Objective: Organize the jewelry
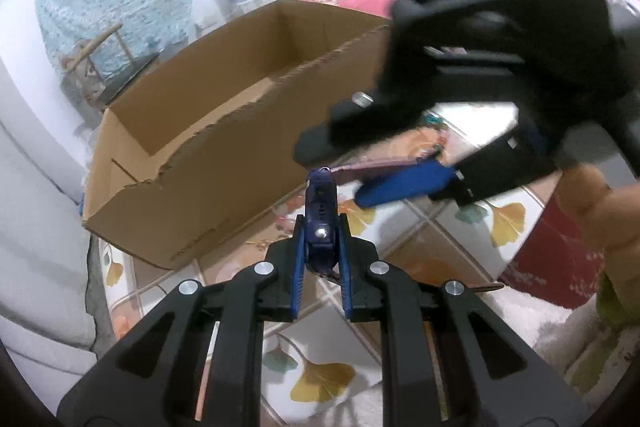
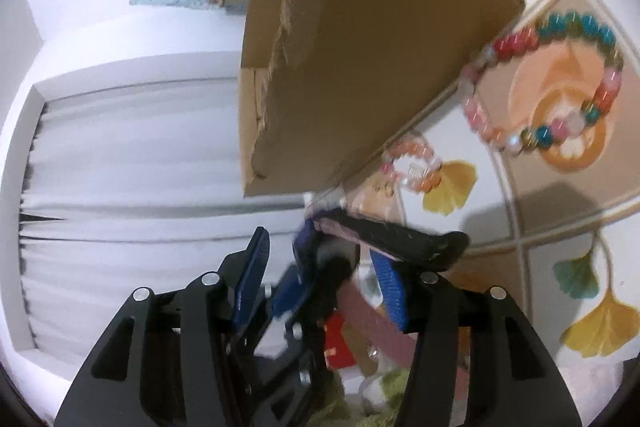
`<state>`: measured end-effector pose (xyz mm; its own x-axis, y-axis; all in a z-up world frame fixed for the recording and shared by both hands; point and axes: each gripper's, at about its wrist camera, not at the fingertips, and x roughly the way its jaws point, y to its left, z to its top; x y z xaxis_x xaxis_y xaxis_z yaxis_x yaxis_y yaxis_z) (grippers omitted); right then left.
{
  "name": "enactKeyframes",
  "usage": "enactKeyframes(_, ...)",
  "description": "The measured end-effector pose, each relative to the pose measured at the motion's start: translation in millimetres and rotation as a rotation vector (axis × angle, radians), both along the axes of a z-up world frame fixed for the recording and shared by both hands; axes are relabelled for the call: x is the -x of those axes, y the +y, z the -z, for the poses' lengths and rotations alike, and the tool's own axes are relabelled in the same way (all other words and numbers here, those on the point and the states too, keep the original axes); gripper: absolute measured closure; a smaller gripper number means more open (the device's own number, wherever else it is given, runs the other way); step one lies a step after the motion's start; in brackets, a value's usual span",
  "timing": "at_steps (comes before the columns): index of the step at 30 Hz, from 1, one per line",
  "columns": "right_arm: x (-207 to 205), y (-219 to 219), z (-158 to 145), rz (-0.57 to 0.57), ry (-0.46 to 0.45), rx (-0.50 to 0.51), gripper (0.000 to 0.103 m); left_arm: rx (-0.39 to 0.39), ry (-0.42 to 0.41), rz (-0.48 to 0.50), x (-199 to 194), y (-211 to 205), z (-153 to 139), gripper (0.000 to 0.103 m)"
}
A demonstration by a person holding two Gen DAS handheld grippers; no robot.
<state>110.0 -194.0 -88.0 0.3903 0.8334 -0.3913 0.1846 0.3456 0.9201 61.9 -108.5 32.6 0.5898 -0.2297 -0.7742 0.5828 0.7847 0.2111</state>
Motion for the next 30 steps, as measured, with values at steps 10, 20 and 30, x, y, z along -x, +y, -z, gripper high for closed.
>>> enactKeyframes(10,4,9,-26,-0.026,-0.072,0.246,0.073,0.004,-0.044,0.062,29,-12,-6,0.089)
enactKeyframes(20,19,8,-79,-0.011,-0.215,0.434,0.084,0.035,-0.109,0.072,47,-11,-18,0.087)
enactKeyframes(30,18,28,-123,-0.042,-0.335,0.493,0.097,0.122,-0.173,0.041,44,7,-38,0.079)
